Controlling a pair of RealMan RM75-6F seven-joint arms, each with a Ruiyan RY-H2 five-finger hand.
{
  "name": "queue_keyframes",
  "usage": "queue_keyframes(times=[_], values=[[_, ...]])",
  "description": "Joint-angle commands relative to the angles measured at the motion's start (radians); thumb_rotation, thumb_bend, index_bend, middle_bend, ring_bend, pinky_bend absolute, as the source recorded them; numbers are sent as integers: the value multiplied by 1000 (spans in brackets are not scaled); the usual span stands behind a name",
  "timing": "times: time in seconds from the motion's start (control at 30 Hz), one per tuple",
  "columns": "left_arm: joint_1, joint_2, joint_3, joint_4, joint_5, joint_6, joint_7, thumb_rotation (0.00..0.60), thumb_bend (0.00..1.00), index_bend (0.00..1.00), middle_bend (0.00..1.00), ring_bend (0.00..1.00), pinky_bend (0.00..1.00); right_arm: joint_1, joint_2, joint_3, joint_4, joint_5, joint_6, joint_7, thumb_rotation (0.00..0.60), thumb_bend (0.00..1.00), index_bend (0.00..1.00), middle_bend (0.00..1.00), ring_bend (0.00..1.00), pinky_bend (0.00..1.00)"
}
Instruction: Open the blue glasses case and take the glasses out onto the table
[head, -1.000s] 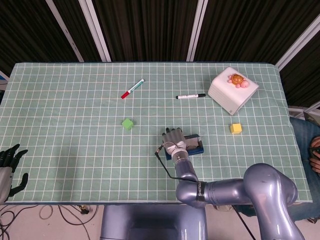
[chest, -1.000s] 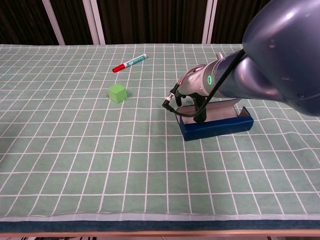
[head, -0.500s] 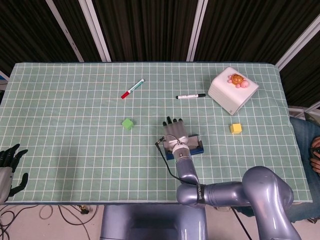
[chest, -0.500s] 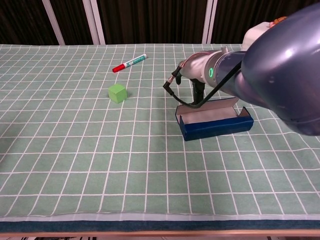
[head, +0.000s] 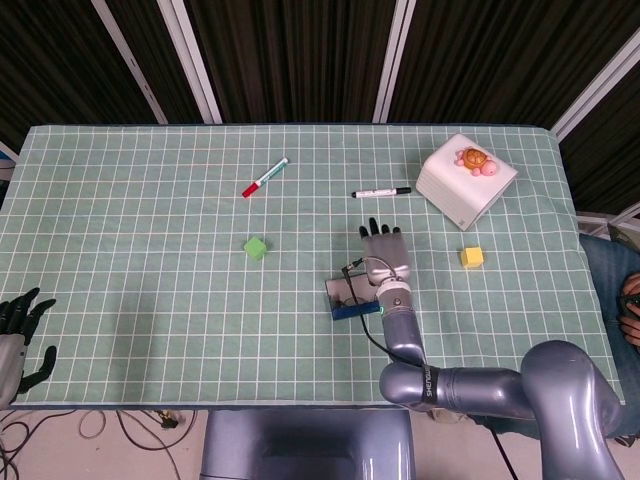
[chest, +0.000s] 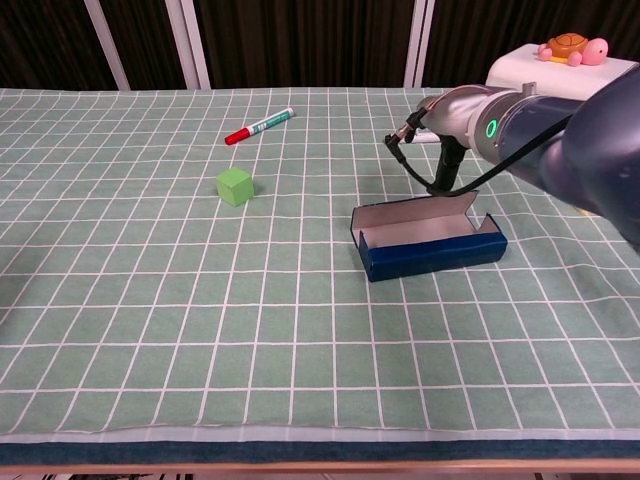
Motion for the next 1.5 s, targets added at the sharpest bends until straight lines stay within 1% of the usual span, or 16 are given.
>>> queue_keyframes(times=[0.03,0.17,0.27,0.37,0.57,0.73,0.83,0.93,1.0,1.17,1.27,1.4,1.5], values=[[0,-2,-1,4,3,3,5,600,470,125,0,0,21,-22,21,3,-7,-21,-8,12,600,363,175,101,166,234],[1,-3,-2,7,3,7,3,600,470,125,0,0,21,-51,57,5,-39,-60,3,30,600,324,175,99,157,233],[0,-3,-2,8,4,5,4,600,470,125,0,0,21,-88,101,4,-97,-98,9,67,600,317,175,98,155,234],[0,-4,-1,8,4,5,4,600,470,125,0,0,21,-120,152,-8,-165,-115,-1,82,600,316,174,98,155,233],[1,-4,-2,5,3,5,5,600,470,125,0,0,21,-179,228,-65,-271,-198,-17,109,600,316,156,104,157,233],[0,-4,-2,4,-2,2,5,600,470,125,0,0,21,-222,251,-116,-332,-286,0,125,600,316,144,95,137,234],[0,-3,-2,3,-4,0,5,600,470,125,0,0,21,-242,261,-142,-357,-325,14,123,600,314,142,65,119,233],[-1,-2,-2,3,-4,-1,4,600,470,125,0,0,21,-255,271,-174,-383,-350,24,100,600,275,138,43,112,233],[-1,-2,-2,3,-4,-2,5,600,470,125,0,0,21,-270,273,-191,-399,-380,38,97,600,222,114,35,111,233],[0,-3,1,2,0,0,7,600,469,125,0,0,21,-314,237,-218,-376,-479,93,114,600,169,79,34,109,234],[0,-4,-1,2,-4,0,7,600,470,125,0,0,21,-344,204,-231,-352,-538,115,144,600,166,79,35,109,233],[0,-4,0,2,-4,-1,9,600,470,125,0,0,21,-367,168,-235,-308,-581,116,157,600,166,78,38,109,234],[1,-4,-1,2,-5,0,8,600,470,125,0,0,21,-378,147,-225,-276,-596,114,163,600,167,78,39,109,234]])
